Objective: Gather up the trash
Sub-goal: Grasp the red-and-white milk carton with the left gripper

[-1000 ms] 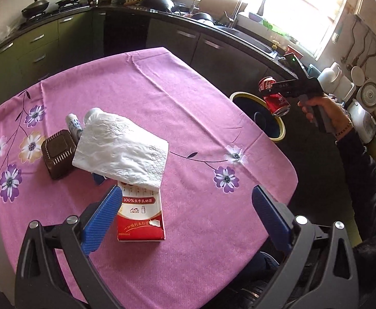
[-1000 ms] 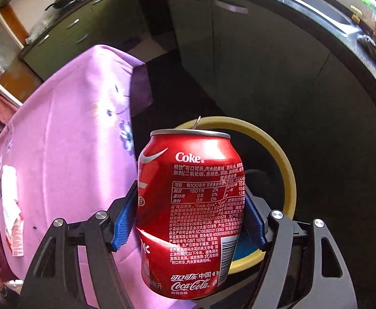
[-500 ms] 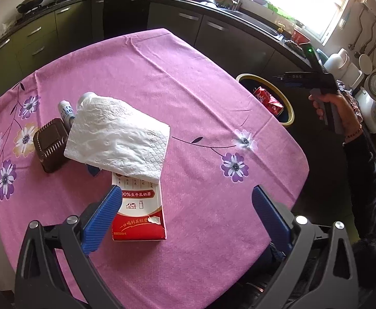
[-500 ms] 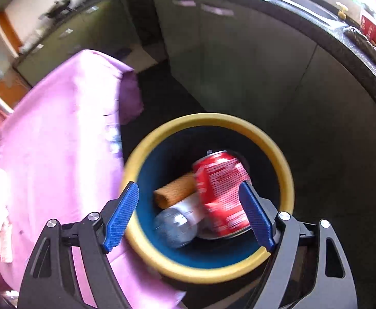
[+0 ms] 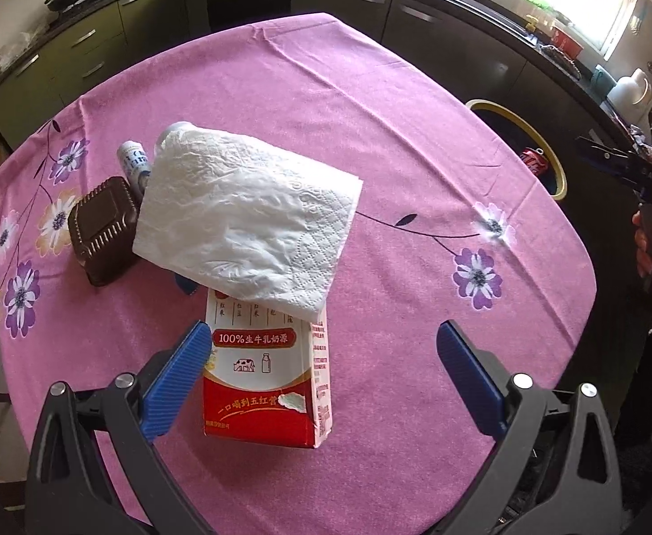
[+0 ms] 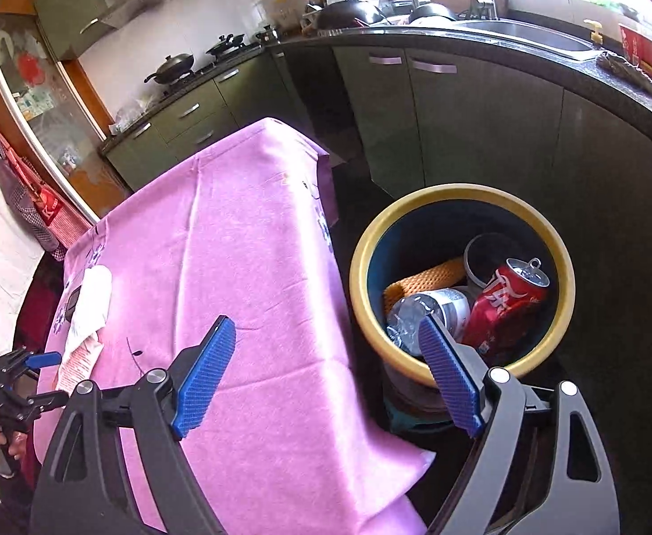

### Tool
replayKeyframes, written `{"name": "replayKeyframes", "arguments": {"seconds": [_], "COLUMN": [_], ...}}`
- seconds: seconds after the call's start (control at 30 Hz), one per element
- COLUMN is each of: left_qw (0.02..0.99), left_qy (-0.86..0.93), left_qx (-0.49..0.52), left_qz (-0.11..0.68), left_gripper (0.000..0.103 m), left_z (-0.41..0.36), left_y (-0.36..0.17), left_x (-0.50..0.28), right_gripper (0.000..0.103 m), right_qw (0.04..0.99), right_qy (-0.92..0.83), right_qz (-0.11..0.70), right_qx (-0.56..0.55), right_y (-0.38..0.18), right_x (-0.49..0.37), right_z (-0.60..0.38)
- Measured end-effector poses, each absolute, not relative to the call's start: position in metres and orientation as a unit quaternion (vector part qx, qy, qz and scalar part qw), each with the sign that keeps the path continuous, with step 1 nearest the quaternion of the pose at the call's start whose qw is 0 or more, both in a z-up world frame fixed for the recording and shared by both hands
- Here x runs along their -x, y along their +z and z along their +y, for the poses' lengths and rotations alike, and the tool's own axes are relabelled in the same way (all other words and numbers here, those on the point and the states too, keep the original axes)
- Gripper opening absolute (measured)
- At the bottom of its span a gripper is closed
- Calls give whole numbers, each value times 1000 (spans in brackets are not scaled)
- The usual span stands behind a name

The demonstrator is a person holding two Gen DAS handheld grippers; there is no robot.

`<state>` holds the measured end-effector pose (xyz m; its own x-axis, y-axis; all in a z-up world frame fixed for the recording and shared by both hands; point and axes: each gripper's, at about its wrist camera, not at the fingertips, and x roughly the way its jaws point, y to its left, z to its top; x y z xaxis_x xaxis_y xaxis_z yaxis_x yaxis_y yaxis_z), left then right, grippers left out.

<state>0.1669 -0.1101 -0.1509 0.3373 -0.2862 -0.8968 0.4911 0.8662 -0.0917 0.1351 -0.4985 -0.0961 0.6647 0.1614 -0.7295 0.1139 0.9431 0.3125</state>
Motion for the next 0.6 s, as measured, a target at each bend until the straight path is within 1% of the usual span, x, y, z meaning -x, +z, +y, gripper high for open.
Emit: {"name": "replayKeyframes", "arguments": {"seconds": [0.13, 0.6], "left_qw": [815, 808], "left_qy": [-230, -218], "left_qx": [-88, -110], "left_qz": [525, 537], "left_gripper": [96, 95], "left_z": [-102, -109], "left_y": [-149, -168], "left_x": [-167, -173], "right_gripper": [83, 83], "right_qw": [894, 878], "right_qy": [30, 51], "right_qz": [411, 425], "right_qx": [-178, -215], "right_y": [-106, -135], "right_x": [-135, -142], "right_z": [-490, -486]}}
